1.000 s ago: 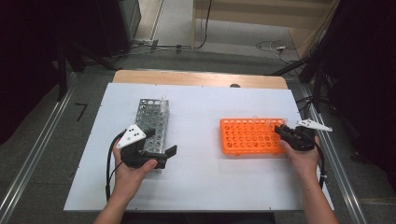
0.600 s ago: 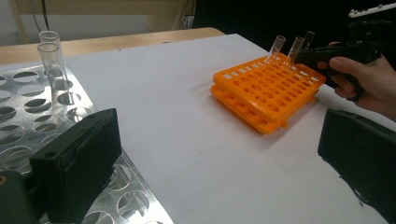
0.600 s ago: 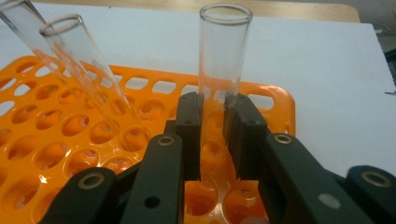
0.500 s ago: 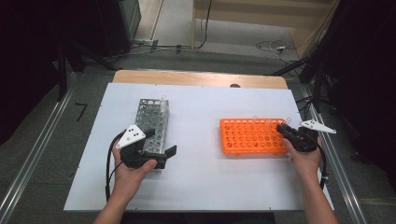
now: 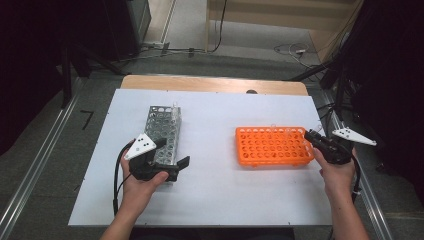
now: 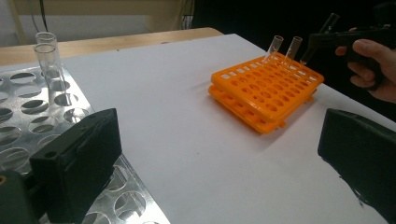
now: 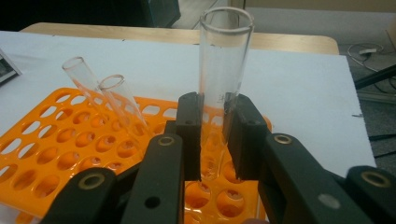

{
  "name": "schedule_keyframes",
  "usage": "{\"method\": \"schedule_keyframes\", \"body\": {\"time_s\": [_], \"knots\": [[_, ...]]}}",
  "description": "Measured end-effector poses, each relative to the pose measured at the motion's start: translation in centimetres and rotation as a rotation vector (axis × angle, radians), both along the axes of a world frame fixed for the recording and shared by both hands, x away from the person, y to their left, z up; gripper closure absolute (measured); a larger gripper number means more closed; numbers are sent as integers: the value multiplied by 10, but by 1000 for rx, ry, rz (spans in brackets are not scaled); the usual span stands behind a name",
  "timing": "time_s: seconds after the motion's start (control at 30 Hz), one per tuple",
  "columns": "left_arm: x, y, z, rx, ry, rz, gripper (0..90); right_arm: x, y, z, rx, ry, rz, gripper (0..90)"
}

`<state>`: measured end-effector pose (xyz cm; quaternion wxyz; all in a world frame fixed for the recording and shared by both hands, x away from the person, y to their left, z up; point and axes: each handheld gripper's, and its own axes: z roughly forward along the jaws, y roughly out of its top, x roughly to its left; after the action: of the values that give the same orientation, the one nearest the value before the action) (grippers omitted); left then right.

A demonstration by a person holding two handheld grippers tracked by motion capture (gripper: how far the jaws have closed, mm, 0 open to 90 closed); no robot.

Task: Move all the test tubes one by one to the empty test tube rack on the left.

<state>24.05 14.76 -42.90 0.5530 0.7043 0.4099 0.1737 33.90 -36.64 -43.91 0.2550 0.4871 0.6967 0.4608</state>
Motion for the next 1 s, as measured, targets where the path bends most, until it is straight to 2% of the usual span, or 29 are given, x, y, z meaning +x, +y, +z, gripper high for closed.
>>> {"method": "schedule_keyframes", "body": {"time_s": [0.2,0.37,0.67,1.0], "knots": [[-1,0,1,0,-1,1,0,-10,2,13,-10,-13,20,738],[-1,0,2,-2,-7,0,0,-18,10,23,-22,-32,62,738],[-2,0,4,-5,-12,-5,0,-32,36,37,-21,-43,158,738],[-4,-4,6,-4,-15,-16,0,-42,69,40,-22,-43,275,738]]}}
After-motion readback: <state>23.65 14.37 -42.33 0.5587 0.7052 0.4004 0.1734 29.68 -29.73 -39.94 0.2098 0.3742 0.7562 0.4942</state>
